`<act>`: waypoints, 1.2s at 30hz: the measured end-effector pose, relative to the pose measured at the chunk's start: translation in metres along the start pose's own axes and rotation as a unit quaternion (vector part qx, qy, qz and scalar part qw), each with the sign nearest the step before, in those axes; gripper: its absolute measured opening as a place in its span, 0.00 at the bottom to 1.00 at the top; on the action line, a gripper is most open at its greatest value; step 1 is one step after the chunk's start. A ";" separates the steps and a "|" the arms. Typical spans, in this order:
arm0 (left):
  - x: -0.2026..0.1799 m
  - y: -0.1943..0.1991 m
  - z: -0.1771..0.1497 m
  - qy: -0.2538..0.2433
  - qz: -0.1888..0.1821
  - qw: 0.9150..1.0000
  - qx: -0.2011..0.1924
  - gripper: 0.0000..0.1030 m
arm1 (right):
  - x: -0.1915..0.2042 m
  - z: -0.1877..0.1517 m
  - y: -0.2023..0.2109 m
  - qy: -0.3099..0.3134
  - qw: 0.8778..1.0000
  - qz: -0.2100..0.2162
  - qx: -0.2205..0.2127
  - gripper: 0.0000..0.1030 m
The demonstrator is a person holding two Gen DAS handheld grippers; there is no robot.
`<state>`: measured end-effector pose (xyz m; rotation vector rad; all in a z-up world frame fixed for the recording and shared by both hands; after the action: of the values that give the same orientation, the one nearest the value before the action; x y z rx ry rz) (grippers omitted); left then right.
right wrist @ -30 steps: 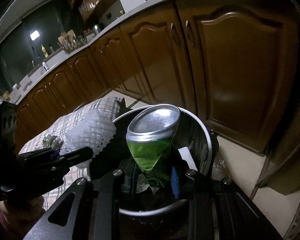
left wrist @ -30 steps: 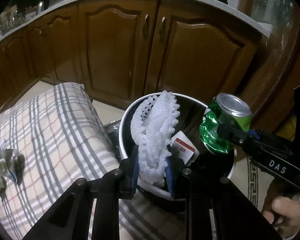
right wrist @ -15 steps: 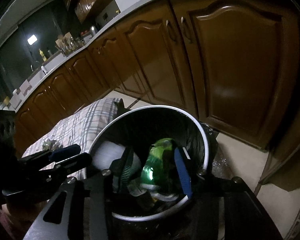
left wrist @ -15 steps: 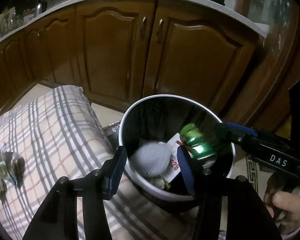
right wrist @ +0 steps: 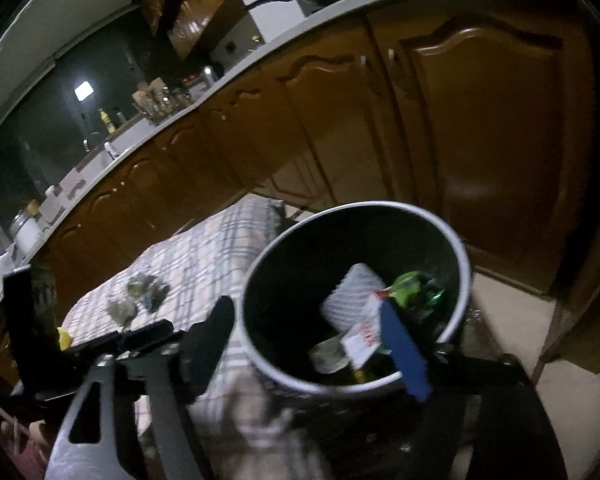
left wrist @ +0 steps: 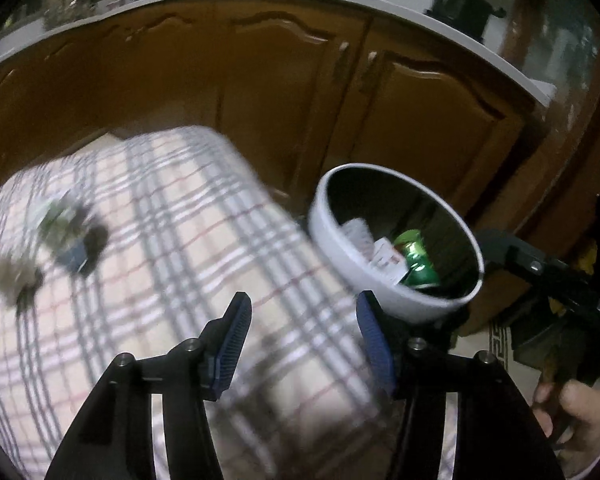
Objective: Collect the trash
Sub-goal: 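Move both open tools back over the crumpled papers, then grasp the red-printed crumpled paper with the left tool while the right tool grasps the crumpled wrapper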
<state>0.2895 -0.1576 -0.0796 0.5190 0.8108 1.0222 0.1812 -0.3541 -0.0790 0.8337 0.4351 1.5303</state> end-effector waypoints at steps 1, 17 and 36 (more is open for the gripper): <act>0.006 0.004 -0.004 0.007 0.002 1.000 0.000 0.54 | 0.010 -0.003 -0.001 0.006 1.000 0.008 -0.002 0.85; 0.110 0.086 -0.041 0.098 0.088 0.991 -0.036 0.76 | 0.105 -0.036 -0.040 0.036 0.995 0.081 0.036 0.95; 0.181 0.108 -0.025 0.158 0.143 0.975 -0.069 0.82 | 0.181 -0.028 -0.107 0.074 0.987 0.113 0.088 0.98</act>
<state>0.2621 0.0523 -0.0800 0.3646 0.9542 1.4411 0.2424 -0.1572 -0.1278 0.9346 0.6078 1.7892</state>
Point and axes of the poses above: each gripper's, at about its wrist camera, not at the fingertips, and y roughly against the way its jaws point, x to its left, z to its top, the point moved 4 cm from there along -y, roughly the way its jaws point, and after that the axes turned 8 degrees about y, right-handed, at the moved point
